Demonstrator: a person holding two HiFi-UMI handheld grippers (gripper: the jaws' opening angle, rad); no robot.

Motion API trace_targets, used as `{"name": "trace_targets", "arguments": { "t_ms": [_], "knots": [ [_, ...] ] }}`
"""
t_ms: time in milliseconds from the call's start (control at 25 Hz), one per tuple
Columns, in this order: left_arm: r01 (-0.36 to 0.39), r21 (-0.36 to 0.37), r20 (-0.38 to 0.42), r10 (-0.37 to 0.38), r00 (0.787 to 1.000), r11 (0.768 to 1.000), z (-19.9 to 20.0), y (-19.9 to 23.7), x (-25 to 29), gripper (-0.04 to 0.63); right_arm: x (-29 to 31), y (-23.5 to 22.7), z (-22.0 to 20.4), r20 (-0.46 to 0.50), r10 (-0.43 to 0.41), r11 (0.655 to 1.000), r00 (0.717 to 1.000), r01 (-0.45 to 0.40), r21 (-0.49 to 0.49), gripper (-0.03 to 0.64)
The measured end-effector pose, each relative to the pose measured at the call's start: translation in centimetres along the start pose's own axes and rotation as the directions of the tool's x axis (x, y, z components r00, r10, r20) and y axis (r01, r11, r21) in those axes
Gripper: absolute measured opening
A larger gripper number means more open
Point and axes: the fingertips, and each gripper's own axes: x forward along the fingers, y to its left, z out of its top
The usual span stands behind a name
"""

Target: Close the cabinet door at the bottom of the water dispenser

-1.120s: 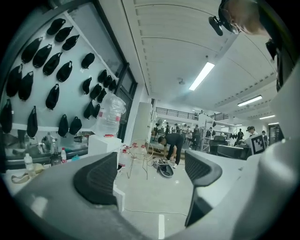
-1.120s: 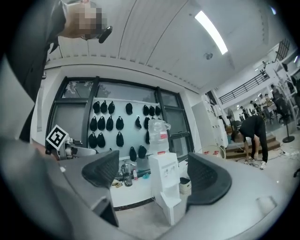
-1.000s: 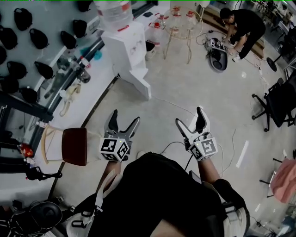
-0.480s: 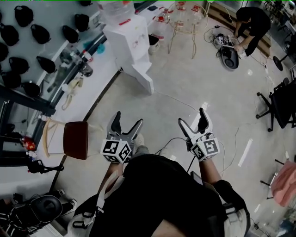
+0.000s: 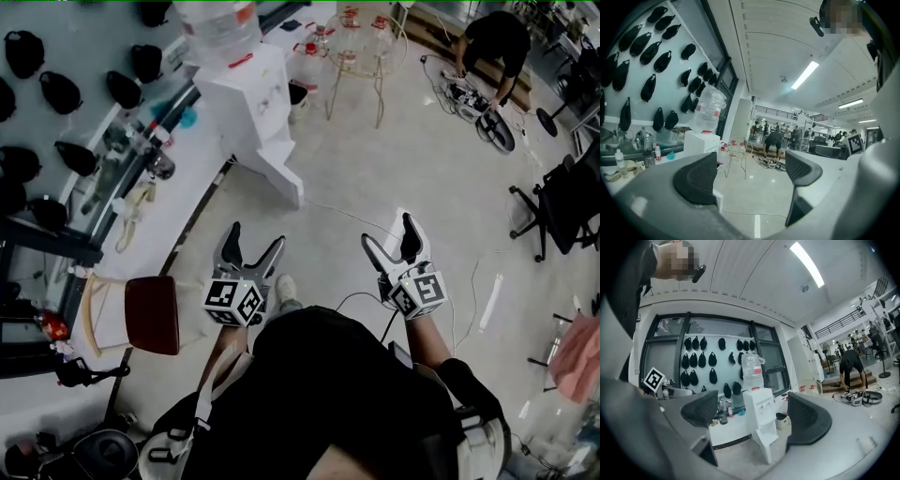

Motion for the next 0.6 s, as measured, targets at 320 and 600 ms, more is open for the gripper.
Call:
{"name": "trace_targets", "arguments": {
  "t_ms": [320,600],
  "knots": [
    [0.028,0.002,-0.001,-0.028,1.0,1.0,2.9,7.7,4.8,0.457,9.6,1.5,0.8,0.008,0.008,1.0,1.0,-0.008,-0.017,0.449],
    [0.067,0.0,-0.039,-0.067,0.997,0.998,2.9,13.3,7.6,0.457,14.7,2.2,-0.5,-0.002,-0.043,0.999,0.999,0.043,-0.007,0.449]
  ]
}}
